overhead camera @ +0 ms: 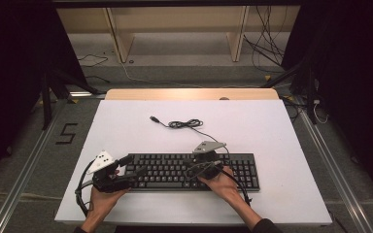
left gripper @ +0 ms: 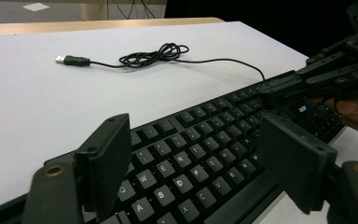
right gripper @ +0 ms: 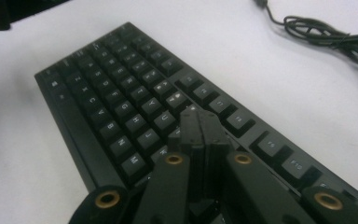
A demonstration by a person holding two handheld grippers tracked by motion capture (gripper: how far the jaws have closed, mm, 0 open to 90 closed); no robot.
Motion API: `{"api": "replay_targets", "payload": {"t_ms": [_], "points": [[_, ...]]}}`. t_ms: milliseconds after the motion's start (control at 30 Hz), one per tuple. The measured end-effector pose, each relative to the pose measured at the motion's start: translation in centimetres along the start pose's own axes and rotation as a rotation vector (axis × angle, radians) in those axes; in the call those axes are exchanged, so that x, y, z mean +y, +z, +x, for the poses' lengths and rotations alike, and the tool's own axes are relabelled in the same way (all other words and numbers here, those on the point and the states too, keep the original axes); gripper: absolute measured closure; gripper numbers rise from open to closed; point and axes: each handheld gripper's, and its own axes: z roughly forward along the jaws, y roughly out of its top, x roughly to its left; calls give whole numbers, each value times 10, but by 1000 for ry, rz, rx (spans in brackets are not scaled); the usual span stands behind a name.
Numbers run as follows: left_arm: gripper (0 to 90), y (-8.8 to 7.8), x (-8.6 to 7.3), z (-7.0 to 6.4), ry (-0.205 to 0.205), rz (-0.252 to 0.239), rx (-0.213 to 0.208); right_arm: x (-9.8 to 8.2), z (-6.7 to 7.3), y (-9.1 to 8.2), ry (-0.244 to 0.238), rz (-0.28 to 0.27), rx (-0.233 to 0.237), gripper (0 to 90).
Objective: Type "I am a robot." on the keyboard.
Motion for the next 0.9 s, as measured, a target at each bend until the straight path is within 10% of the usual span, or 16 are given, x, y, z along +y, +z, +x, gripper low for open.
{"api": "replay_targets", "payload": {"t_ms": [900], "points": [[256, 1, -1, -1, 2, 2, -2, -2, 2, 30, -23, 108, -50, 900]]}}
